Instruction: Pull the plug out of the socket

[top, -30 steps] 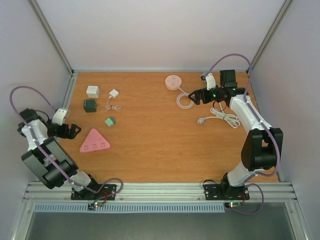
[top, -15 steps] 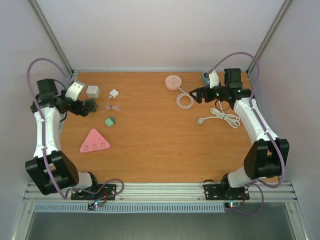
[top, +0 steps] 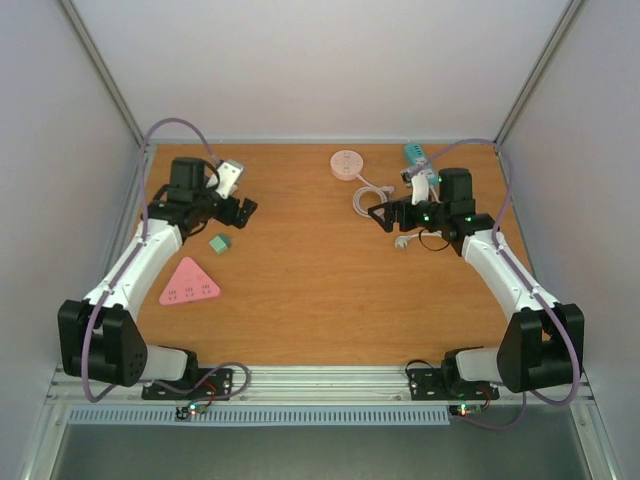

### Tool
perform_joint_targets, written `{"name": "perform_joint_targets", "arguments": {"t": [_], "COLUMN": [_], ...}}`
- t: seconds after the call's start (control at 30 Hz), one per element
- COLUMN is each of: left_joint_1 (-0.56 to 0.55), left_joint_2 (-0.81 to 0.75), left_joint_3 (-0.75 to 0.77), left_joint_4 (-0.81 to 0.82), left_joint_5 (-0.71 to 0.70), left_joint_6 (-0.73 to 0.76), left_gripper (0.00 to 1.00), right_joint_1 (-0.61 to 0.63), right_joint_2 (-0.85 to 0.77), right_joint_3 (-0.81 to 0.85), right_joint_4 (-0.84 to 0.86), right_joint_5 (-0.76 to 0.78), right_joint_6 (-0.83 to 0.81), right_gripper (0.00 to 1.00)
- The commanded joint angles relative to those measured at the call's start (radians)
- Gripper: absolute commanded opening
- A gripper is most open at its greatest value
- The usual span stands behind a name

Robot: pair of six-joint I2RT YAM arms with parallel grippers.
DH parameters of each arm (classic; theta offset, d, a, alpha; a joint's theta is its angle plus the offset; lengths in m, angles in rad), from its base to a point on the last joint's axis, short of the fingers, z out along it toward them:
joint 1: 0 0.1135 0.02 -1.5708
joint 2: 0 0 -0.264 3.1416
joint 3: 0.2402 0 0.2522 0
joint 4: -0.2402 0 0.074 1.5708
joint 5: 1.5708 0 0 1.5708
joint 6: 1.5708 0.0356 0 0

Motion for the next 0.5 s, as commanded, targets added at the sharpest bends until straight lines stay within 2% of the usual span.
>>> {"name": "perform_joint_targets", "arguments": {"t": [0.0, 0.13, 0.47], "left_joint_1": [-0.076, -0.098, -0.099], "left_joint_2": [-0.033, -0.058, -0.114], "left_joint_3": [-0.141, -0.235, -0.385], "left_joint_4": [0.212, 0.283, 0.391], "left_joint_5": [-0.176, -0.203, -0.215], "left_joint_6": [-0.121, -0.148, -0.187], "left_gripper": [1.0, 1.0, 1.0], "right_joint_1": [0.015, 0.015, 0.018], "right_joint_2": [-0.039, -0.063, -0.056], "right_joint_3": [-0.1, -0.174, -0.218], "right_joint_4": [0.122, 0.144, 0.171], "right_joint_5": [0.007, 0.023, 0.014], "right_joint_6": [0.043, 0.012, 0.01], "right_gripper": [0.98, 0.99, 0.98]}}
